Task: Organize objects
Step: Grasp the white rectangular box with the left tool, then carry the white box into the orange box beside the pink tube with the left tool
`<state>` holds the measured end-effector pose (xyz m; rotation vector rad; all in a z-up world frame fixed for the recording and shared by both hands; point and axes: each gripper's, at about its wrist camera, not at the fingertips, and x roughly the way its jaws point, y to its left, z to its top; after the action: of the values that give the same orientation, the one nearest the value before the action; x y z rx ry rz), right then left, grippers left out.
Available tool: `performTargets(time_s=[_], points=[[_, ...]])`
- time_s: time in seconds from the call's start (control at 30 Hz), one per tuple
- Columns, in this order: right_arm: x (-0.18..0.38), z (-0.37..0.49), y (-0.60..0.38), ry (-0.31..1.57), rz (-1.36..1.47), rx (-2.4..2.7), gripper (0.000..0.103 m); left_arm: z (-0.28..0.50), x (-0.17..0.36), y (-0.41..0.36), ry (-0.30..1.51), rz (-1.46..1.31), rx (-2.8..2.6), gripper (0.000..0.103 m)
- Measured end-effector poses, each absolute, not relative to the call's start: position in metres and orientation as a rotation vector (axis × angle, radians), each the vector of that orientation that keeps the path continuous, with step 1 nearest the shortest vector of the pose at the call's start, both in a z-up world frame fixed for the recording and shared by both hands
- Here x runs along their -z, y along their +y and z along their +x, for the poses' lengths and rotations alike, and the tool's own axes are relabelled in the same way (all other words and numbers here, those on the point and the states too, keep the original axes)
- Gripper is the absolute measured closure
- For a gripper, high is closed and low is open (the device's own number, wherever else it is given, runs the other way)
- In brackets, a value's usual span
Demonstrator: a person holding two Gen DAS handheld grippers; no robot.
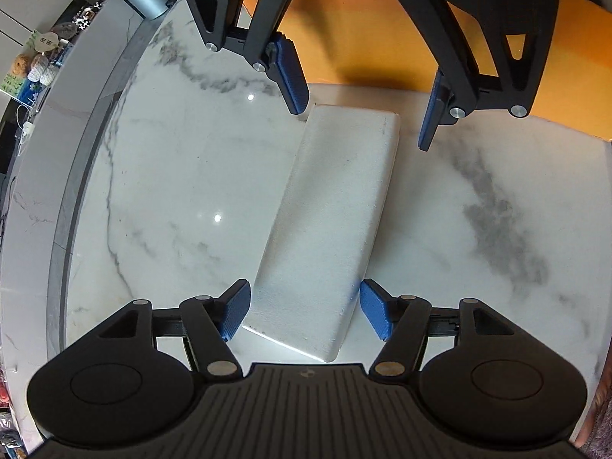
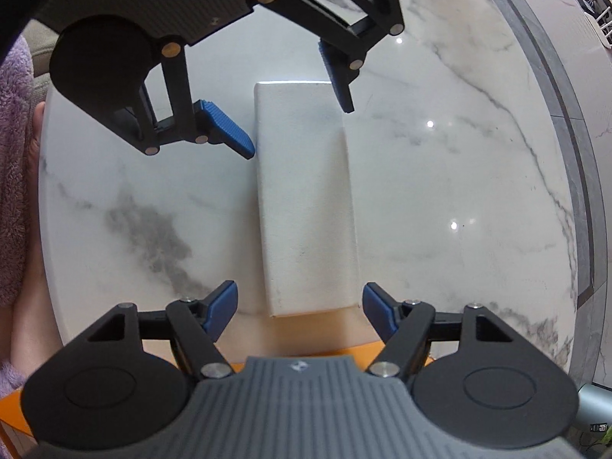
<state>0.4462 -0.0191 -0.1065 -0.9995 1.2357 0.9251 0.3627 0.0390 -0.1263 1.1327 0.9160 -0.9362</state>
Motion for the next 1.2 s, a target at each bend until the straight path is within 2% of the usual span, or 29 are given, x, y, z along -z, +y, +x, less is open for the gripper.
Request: performTargets(time_s=[0.23,0.33,0.37,0.4,0.63,0.9,1.2], points=[[0.117,0.454,-0.016,1.273,-0.994,-0.935,0.028,0.363,0.133,0.041,0.931,1.121,0.949,0.020],[0.122,0.455,-0.016,1.278,-0.992,-0.917,0.032,0.365,0.131,0.044,0.957,1.086,0.947,0.020],[0.123,0.454,-0.017,1.266,-1.001,-0.907,0.038,0.364,0.130,0.045,0.952,1.085,0.946,0.021],[0.123,0.454,-0.017,1.262,-1.003,-0.907,0.039,0.362,0.130,0.045,0.953,1.081,0.944,0.022],[0.117,0.440,-0.020,1.225,-1.025,-0.929,0.040,0.349,0.125,0.047,0.975,1.068,0.921,0.024],[0.082,0.419,-0.021,1.166,-1.046,-0.931,0.040,0.337,0.093,0.052,0.928,1.091,0.877,0.024],[0.017,0.378,-0.029,1.063,-1.082,-0.879,0.040,0.308,0.029,0.034,0.836,1.149,0.802,0.024]])
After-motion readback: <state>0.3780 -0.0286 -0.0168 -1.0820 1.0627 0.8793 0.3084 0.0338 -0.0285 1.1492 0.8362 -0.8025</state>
